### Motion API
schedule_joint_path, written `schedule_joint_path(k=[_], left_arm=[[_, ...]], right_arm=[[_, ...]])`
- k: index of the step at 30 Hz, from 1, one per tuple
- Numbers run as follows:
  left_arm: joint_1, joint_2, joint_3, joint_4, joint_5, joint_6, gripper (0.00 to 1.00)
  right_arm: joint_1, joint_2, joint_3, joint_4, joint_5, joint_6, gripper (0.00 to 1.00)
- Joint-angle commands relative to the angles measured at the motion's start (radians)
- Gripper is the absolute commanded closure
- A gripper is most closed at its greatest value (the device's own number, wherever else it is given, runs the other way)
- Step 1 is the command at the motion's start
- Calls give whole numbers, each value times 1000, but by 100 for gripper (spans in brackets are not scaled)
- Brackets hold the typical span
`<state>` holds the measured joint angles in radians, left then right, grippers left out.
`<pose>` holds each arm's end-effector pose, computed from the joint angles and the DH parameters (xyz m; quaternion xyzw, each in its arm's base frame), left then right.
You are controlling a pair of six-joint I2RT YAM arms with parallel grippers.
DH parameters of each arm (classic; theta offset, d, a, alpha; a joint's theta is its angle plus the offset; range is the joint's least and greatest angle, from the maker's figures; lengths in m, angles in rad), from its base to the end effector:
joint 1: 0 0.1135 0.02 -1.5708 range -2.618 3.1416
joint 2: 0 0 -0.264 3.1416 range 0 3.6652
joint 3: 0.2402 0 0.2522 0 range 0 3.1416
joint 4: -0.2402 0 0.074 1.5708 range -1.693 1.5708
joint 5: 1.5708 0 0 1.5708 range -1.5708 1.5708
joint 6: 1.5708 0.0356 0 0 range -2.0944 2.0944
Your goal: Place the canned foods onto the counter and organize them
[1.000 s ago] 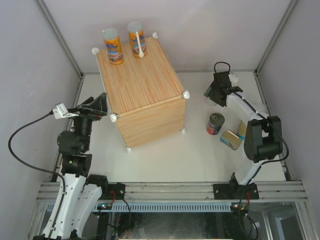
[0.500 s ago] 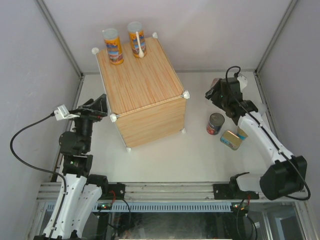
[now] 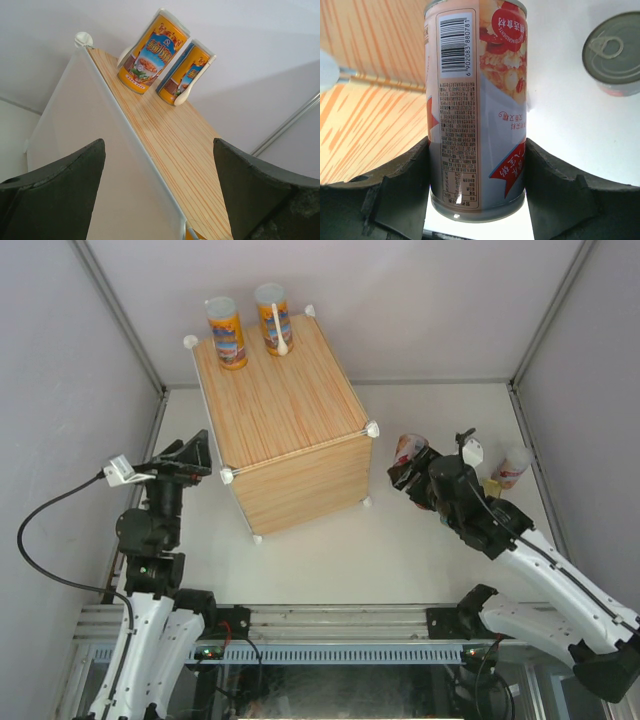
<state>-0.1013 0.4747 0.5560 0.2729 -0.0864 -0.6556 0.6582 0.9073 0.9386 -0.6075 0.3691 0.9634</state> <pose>0.1268 -0.0098 0.3518 -0.1903 0.5395 -0.2800 0.7710 0.1584 0.1062 0.3307 0.2179 0.8406 0.2288 0.4400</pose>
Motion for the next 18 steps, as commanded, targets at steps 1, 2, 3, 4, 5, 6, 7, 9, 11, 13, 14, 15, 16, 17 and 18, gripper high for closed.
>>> schedule_joint_path(k=[1, 2, 3, 4, 5, 6, 7, 9, 11, 13, 14, 15, 16, 17, 18], left_arm=[[13, -11, -21, 42, -17, -45, 7], [16, -12, -25, 49, -16, -51, 7], [18, -13, -27, 53, -16, -55, 7], [18, -14, -27, 54, -16, -58, 7], [19, -16, -27, 54, -17, -58, 7], [19, -17, -28, 54, -20, -55, 7], [18, -19, -28, 52, -23, -52, 7], [19, -25, -25, 44, -25, -47, 7], [19, -28, -25, 43, -28, -45, 8], [19, -28, -27, 43, -28, -45, 7], [19, -29, -26, 42, -29, -45, 8], [18, -31, -25, 43, -28, -45, 8], [19, -32, -24, 42, -29, -45, 8], [20, -32, -25, 42, -29, -45, 8], [21, -35, -26, 43, -30, -46, 7]], right_arm=[[103, -79, -14, 87, 86, 122, 100], [129, -84, -24, 93, 92, 148, 100], [162, -86, -37, 97, 99, 170, 100], [191, -87, -45, 105, 105, 191, 100], [222, -85, -51, 115, 110, 213, 100], [257, -80, -56, 122, 121, 234, 100], [290, -72, -56, 130, 132, 256, 100], [362, -50, -56, 147, 166, 295, 100], [418, -22, -57, 158, 174, 346, 100], [467, 2, -57, 163, 185, 405, 100], [487, 15, -57, 165, 190, 436, 100], [512, 26, -56, 170, 191, 467, 100], [527, 40, -56, 174, 191, 492, 100], [536, 53, -57, 179, 184, 518, 100], [543, 64, -57, 181, 174, 550, 100]])
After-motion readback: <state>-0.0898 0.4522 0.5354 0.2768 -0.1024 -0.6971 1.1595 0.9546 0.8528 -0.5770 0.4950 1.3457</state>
